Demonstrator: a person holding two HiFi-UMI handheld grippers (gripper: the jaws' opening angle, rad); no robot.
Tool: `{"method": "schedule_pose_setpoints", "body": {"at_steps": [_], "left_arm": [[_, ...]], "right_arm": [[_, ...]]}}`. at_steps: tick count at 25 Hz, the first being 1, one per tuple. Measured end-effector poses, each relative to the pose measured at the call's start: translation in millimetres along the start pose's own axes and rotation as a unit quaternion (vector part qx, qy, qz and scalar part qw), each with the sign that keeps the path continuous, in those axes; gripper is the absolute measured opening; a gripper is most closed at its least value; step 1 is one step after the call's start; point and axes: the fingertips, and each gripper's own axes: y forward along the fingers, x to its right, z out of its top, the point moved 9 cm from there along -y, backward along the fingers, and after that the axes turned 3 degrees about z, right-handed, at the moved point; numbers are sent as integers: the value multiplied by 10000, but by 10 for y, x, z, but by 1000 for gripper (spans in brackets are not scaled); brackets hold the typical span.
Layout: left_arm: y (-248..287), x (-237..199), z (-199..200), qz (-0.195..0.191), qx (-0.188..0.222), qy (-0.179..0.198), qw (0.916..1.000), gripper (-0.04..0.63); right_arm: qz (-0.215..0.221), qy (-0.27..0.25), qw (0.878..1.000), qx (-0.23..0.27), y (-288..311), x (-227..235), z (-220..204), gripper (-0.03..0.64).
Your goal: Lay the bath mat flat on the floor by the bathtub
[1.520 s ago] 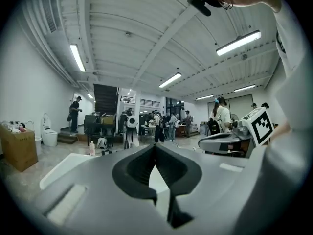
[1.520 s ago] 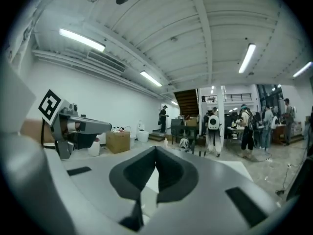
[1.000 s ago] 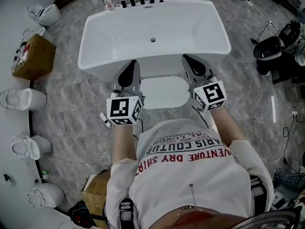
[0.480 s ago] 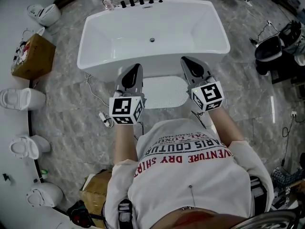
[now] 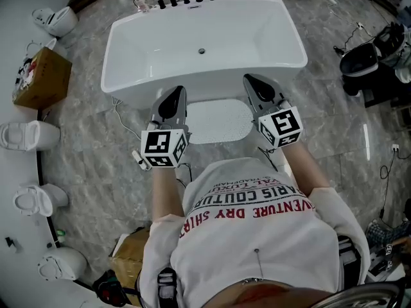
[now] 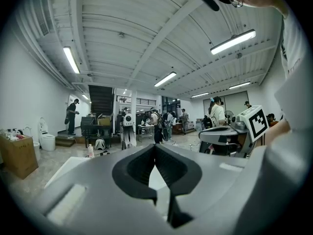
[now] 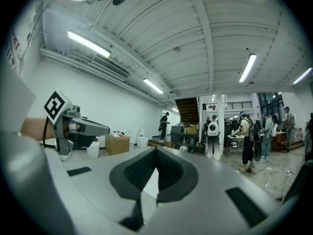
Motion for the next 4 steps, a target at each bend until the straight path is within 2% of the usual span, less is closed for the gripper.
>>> {"method": "schedule_pose_setpoints", "body": {"at_steps": [4], "left_arm": [[-3,54,-13,-25,-18,51,10000,12]], "right_arm": [[55,3,10000,-51,-40,-21,-28,7]]}}
